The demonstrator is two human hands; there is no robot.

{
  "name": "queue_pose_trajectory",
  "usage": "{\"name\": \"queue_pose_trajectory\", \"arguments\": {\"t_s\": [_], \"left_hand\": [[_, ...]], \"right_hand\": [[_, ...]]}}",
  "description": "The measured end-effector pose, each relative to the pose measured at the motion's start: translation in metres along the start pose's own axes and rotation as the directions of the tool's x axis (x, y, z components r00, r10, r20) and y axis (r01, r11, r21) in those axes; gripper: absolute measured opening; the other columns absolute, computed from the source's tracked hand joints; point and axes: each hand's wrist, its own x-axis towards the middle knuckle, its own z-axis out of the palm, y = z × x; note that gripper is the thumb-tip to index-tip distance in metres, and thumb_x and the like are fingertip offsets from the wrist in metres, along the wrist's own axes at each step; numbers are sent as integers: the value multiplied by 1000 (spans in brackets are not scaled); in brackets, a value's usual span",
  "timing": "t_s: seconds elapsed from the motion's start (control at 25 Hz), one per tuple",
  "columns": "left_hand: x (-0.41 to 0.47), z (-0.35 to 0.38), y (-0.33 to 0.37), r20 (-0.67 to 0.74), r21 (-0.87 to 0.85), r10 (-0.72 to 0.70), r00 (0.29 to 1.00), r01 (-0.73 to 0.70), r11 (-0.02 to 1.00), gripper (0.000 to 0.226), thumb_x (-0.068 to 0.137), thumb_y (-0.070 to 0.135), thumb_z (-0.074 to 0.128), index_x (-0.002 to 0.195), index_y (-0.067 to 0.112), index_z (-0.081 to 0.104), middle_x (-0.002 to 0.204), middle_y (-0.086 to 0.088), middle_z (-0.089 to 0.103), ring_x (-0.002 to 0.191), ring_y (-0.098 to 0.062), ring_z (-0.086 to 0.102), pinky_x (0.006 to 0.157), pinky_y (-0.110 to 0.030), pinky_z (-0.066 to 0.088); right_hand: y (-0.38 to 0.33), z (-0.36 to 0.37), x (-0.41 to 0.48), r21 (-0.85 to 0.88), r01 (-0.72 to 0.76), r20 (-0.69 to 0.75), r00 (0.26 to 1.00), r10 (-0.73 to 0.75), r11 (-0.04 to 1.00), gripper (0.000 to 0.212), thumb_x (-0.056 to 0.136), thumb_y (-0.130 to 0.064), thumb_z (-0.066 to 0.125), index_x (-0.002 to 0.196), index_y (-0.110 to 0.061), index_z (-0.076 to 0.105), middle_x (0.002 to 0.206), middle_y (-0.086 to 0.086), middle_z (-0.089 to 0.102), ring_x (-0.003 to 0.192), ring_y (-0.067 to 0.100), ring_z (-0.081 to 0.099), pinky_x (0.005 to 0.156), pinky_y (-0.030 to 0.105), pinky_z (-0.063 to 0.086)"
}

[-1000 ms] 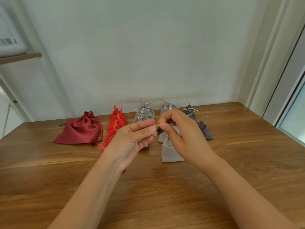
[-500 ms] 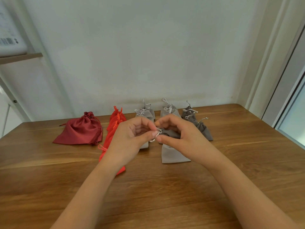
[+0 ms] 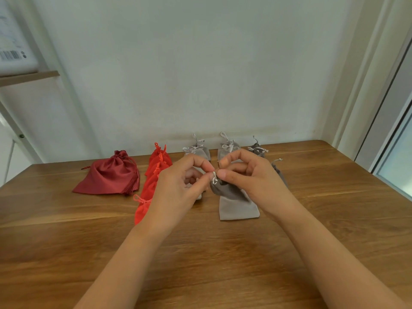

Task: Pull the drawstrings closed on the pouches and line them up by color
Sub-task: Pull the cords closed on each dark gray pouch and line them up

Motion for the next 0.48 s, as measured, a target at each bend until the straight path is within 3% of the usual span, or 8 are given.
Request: {"name": "queue_pose_trajectory", "arguments": {"t_s": [0.08, 0.16, 0.32, 0.48], "left_hand": [[0, 0, 0, 1, 33, 28, 1000, -28, 999, 20, 81, 7, 71, 82, 26, 65, 73, 4, 68, 65, -8, 63, 61, -20, 48], [2, -1, -3, 10, 67, 46, 999, -47, 997, 16, 79, 10, 73, 83, 25, 69, 77, 10, 70, 67, -3, 63, 64, -15, 49], [5, -5, -9, 21, 80, 37, 999, -38, 996, 4, 77, 20, 73, 80, 21, 76, 71, 5, 70, 60, -3, 59, 61, -21, 51], [6, -3, -14, 133, 151, 3, 991, -23, 988, 20, 83, 14, 70, 83, 34, 71, 71, 9, 69, 66, -5, 64, 69, -30, 56]], "right_hand": [[0, 0, -1, 20, -25, 8, 1000, 25, 999, 16, 77, 3, 71, 81, -10, 61, 76, 6, 72, 72, 12, 68, 67, 17, 51], [-1, -1, -1, 41, -34, 4, 999, 33, 999, 21, 73, 7, 73, 77, -9, 59, 78, 10, 72, 72, 13, 68, 66, 17, 50], [-4, -2, -1, 38, -27, 20, 999, 27, 999, 28, 73, 11, 72, 75, -11, 54, 76, 9, 71, 71, 14, 68, 67, 21, 53], [-6, -3, -2, -3, -18, -12, 1000, 18, 1000, 30, 79, 14, 62, 75, -12, 48, 73, 6, 64, 69, 13, 60, 68, 22, 52]]}}
